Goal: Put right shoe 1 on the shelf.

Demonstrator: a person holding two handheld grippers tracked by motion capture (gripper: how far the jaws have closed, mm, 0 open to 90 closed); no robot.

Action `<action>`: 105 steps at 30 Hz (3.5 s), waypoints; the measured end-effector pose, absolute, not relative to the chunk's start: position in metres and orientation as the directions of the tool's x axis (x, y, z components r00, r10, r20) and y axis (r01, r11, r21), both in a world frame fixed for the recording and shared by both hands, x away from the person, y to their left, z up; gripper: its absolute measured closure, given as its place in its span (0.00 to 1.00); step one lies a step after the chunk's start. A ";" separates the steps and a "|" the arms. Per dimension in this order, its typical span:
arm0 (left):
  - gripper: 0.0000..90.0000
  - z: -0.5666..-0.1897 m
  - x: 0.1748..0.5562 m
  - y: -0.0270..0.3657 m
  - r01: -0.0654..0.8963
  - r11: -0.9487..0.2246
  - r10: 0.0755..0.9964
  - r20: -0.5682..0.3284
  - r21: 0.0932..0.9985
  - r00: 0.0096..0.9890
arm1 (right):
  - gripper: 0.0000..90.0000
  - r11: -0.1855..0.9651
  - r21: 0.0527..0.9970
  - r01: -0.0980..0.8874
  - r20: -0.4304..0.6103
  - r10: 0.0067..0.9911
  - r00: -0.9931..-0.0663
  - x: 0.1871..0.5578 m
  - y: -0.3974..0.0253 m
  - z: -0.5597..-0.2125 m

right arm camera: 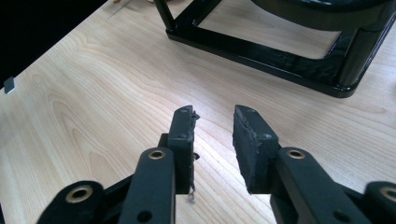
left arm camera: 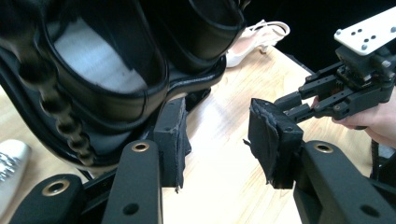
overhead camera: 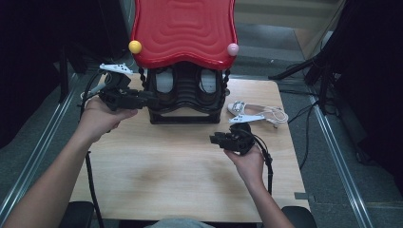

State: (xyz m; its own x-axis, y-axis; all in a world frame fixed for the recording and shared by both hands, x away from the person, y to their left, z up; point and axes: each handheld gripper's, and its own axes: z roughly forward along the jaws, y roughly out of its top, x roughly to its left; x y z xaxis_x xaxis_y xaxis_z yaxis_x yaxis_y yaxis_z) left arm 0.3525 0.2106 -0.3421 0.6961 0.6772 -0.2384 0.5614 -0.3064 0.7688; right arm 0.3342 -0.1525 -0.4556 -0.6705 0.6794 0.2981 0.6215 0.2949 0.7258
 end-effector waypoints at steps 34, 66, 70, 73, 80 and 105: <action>0.66 -0.462 0.363 0.255 0.681 -0.244 0.763 -0.296 0.690 0.574 | 0.78 0.284 0.717 0.637 0.295 0.704 -0.646 0.345 -0.182 -0.494; 0.88 -0.495 0.390 0.324 0.718 -0.166 0.851 -0.269 0.676 0.450 | 0.82 0.277 0.701 0.657 0.339 0.681 -0.649 0.354 -0.198 -0.500; 0.98 -0.499 0.394 0.334 0.717 -0.135 0.864 -0.273 0.684 0.423 | 0.87 0.278 0.694 0.664 0.341 0.686 -0.643 0.355 -0.200 -0.502; 1.00 -0.498 0.403 0.337 0.713 -0.141 0.879 -0.244 0.687 0.409 | 0.94 0.260 0.702 0.663 0.341 0.695 -0.633 0.356 -0.202 -0.501; 1.00 -0.508 0.418 0.330 0.714 -0.135 0.898 -0.219 0.687 0.381 | 1.00 0.216 0.697 0.684 0.367 0.712 -0.599 0.356 -0.205 -0.500; 1.00 -0.519 0.466 0.307 0.743 -0.109 0.920 -0.217 0.660 0.327 | 0.74 0.289 0.723 0.627 0.245 0.742 -0.625 0.344 -0.191 -0.500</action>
State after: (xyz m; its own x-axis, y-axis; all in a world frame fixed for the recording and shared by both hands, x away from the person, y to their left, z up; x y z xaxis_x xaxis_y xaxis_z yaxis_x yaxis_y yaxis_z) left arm 0.4665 0.3074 -0.5189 0.3275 0.9196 -0.2168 0.7434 -0.1092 0.6598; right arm 0.3439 -0.1906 -0.5000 -0.6246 0.7415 0.2449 0.6271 0.2893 0.7232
